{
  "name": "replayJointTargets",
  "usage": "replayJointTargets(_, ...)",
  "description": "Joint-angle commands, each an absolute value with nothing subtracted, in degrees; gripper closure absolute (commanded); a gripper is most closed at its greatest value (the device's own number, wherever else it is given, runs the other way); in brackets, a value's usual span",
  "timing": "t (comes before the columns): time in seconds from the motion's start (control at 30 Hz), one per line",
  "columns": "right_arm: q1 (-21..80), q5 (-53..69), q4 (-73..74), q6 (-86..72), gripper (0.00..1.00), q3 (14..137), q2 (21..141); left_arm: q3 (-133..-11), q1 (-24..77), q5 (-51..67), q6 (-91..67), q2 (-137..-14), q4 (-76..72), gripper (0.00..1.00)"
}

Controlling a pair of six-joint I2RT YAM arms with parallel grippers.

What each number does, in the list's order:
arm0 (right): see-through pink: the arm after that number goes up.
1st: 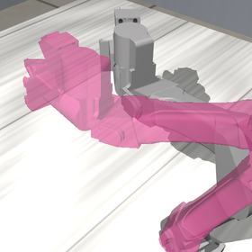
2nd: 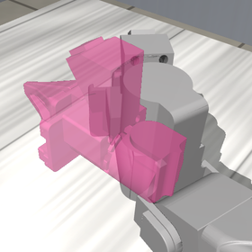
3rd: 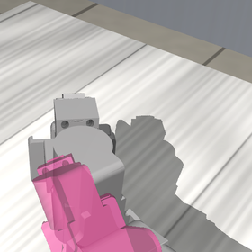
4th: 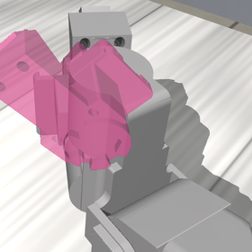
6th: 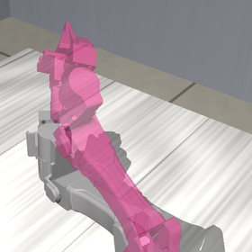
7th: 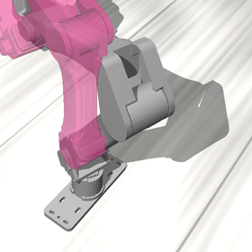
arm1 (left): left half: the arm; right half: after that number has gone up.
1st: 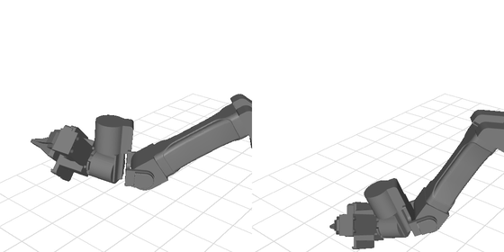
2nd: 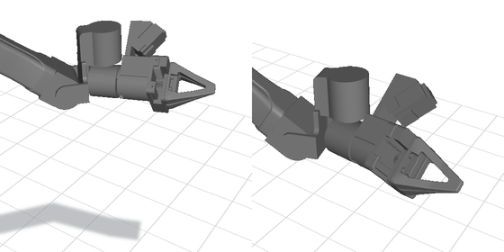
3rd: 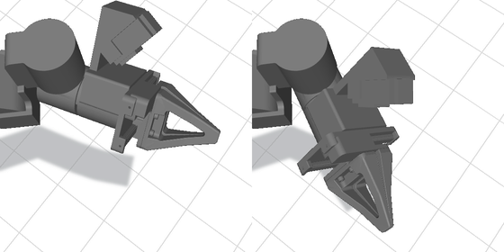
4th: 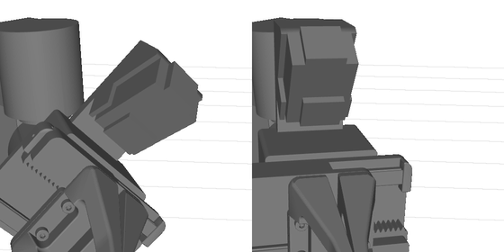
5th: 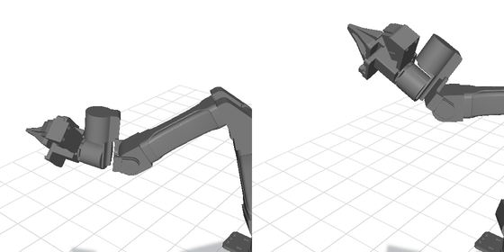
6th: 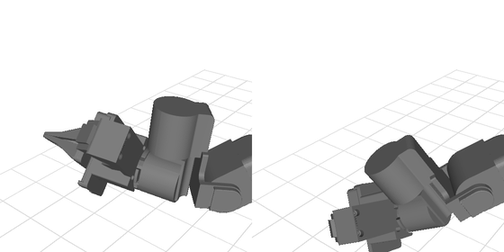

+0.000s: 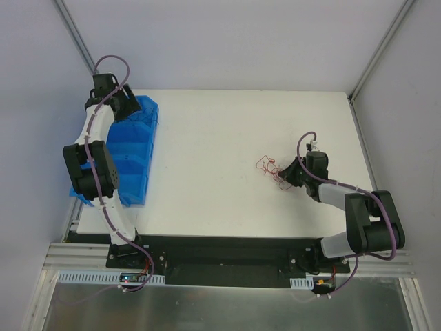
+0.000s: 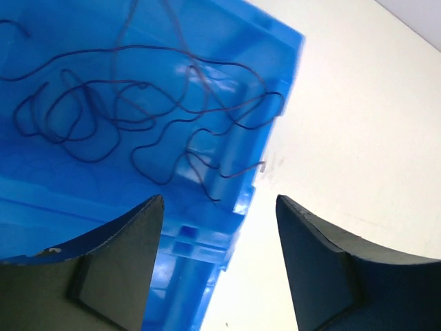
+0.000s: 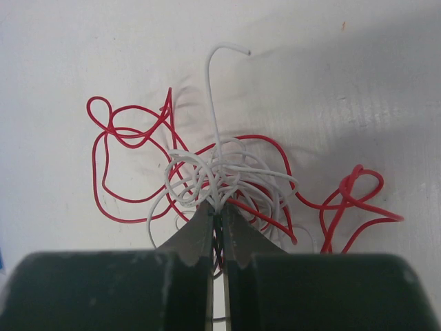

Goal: Untangle the cables

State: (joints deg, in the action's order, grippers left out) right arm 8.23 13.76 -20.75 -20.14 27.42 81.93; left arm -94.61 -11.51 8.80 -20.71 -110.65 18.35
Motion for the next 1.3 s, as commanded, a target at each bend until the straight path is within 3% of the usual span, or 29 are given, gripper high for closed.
replayJointTargets(0.0, 8.3, 14.5, -21.2, -20.0, 0.99, 27.9, 80.6, -102.1, -6.7, 12.0, -13.1, -113.9, 22.4, 0.35)
replayJointTargets(0.13, 8.3, 15.1, -21.0, -19.9, 0.99, 28.2, 81.4, -105.6, -6.2, 9.6, -11.4, -117.7, 24.1, 0.47)
replayJointTargets(0.37, 8.3, 15.3, -21.1, -19.8, 0.99, 28.7, 82.5, -111.4, -5.3, 5.9, -9.2, -124.5, 28.5, 0.41)
replayJointTargets(0.53, 8.3, 15.9, -21.3, -20.1, 0.99, 29.2, 83.5, -112.6, -5.2, 6.1, -9.4, -126.9, 29.9, 0.44)
replayJointTargets(0.9, 8.3, 16.0, -21.6, -20.4, 0.99, 29.2, 83.8, -112.8, -4.9, 7.7, -8.9, -128.3, 31.0, 0.71)
replayJointTargets(0.97, 8.3, 15.9, -21.6, -20.3, 0.99, 29.1, 83.4, -112.8, -4.9, 8.5, -9.0, -128.2, 31.2, 0.71)
replayJointTargets(1.1, 8.3, 15.6, -21.4, -20.2, 0.99, 29.1, 83.6, -113.2, -4.9, 9.7, -8.7, -128.8, 31.4, 0.60)
replayJointTargets(1.27, 8.3, 15.0, -21.5, -20.1, 0.99, 28.7, 83.1, -112.8, -4.8, 10.5, -8.7, -129.0, 31.6, 0.63)
